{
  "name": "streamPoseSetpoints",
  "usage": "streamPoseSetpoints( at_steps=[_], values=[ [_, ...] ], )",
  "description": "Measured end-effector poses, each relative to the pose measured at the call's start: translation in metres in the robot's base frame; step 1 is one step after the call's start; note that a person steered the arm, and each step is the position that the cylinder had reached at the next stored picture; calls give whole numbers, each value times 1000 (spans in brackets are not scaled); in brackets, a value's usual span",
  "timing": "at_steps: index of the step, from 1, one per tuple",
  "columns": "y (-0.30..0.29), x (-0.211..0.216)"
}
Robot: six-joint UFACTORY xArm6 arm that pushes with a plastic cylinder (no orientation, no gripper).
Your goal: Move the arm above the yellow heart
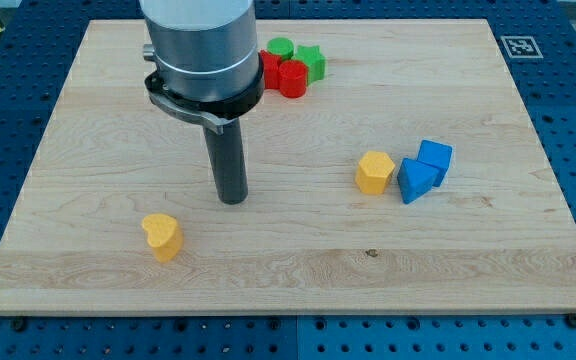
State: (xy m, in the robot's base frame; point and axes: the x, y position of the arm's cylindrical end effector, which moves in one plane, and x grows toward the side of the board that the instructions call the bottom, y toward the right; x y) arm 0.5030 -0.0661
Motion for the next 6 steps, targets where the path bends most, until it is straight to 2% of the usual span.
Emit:
streamPoseSetpoints(
  at_steps=[4, 6],
  values=[
    [-6, -4],
    [-37, -5]
  ],
)
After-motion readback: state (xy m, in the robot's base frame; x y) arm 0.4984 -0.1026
